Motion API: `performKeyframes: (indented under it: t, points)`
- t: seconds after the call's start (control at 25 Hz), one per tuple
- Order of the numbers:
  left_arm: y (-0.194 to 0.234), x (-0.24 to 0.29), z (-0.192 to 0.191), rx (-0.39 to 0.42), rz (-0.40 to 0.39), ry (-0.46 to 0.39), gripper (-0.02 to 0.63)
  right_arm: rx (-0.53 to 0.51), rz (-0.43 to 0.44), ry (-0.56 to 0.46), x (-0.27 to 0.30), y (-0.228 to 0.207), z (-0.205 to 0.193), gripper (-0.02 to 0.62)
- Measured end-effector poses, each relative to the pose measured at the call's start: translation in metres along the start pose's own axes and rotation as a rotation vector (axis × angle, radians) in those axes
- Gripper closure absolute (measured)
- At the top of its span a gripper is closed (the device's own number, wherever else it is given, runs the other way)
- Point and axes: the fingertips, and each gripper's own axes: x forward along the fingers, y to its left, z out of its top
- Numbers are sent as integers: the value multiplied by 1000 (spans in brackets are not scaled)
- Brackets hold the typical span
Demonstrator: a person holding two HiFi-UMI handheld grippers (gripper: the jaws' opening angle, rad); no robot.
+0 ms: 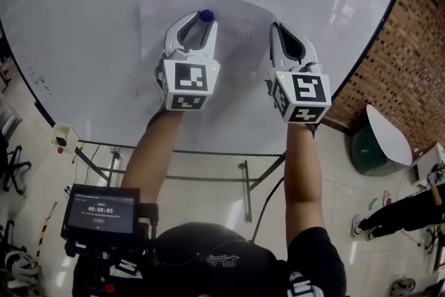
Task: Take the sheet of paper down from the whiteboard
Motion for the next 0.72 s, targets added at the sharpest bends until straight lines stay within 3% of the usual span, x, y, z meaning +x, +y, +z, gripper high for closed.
performKeyframes:
  t: [0.28,0.52,0.72]
  points:
    - [1,-12,-19,-32,-12,37,486,46,-8,20,-4,8,-20,584]
    - [-4,-23,-26,-39,-1,39,486,120,-22,79,-11,12,-63,584]
    - [-32,-66,-35,-63,-2,90,486,146,-11,118,-58,33,-86,583]
